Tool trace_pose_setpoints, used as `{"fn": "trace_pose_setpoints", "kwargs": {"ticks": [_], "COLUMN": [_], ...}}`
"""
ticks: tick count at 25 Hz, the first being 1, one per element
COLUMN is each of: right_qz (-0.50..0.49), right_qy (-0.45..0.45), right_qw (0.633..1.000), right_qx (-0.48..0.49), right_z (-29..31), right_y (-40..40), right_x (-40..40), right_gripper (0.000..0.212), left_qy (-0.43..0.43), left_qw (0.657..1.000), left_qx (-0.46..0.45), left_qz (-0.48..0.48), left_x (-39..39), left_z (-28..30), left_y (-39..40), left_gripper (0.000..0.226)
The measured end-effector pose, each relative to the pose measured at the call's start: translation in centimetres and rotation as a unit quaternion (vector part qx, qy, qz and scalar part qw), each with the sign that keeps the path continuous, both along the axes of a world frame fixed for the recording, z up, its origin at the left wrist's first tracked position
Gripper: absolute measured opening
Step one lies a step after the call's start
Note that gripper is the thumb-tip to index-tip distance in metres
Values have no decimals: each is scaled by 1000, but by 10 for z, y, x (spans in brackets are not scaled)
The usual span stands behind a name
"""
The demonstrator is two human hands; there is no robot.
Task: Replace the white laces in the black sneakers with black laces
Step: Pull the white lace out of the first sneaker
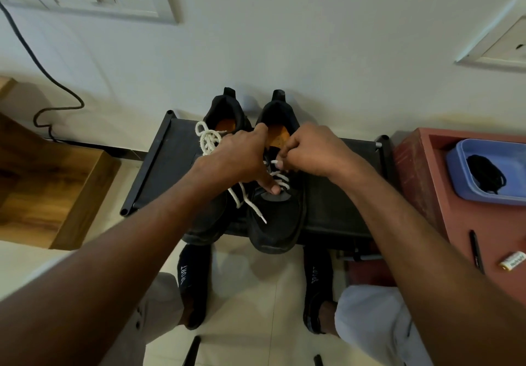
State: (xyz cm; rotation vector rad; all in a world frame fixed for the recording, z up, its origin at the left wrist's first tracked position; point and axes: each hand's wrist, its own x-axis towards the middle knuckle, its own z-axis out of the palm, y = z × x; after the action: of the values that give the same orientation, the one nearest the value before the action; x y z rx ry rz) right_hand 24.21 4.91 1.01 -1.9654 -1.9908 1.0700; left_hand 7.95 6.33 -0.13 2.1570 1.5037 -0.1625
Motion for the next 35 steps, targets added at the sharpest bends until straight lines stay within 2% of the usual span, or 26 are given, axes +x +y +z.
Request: {"fn": "trace_pose_setpoints", "kwargs": {"ticks": [3,5,8,10,13,15,19,22,24,25,27,28,31,33,35], "right_qz": [-99,-133,-67,-2,76,56,-46,-26,49,82,78,41,-98,-91,-13], "right_qy": [89,83,24,5,-96,-97,-65,-15,-93,-149,-200,-181,-38,8,-49], "right_qw": [990,987,989,992,985,985,992,988,981,974,967,971,980,977,982], "right_qx": [-46,25,129,124,123,128,100,149,163,147,136,151,168,194,181], "right_z": [15,24,30,21,-5,-5,9,11,4,1,-3,0,14,14,9], "right_y": [-3,-5,-14,-15,-7,-2,3,-3,-9,-11,-10,-7,1,2,-2], "right_x": [18,36,36,14,-16,-15,15,8,-12,-20,-23,-17,9,14,8], "right_gripper": [5,7,8,2,9,3,14,22,15,20,28,23,8,17,32], "left_qy": [-1,9,32,37,19,9,4,1,-6,-8,-11,-10,-20,-15,7], "left_qw": [1000,1000,999,998,999,999,1000,1000,1000,999,999,1000,1000,1000,1000], "left_qx": [16,20,35,41,42,35,25,19,27,32,32,27,-1,1,16], "left_qz": [10,5,-15,-17,4,16,14,17,10,7,6,7,18,13,3], "left_x": [-2,-3,-1,0,-2,-4,-2,-4,-3,-3,-4,-5,-7,-7,-5], "left_z": [0,-3,-4,-6,-7,-6,-1,-2,-5,-7,-7,-6,-2,-1,-4], "left_y": [1,1,2,3,3,2,-2,-2,-1,0,0,0,3,3,0], "left_gripper": [91,93,96,101,108,108,105,105,106,107,108,108,104,104,105]}}
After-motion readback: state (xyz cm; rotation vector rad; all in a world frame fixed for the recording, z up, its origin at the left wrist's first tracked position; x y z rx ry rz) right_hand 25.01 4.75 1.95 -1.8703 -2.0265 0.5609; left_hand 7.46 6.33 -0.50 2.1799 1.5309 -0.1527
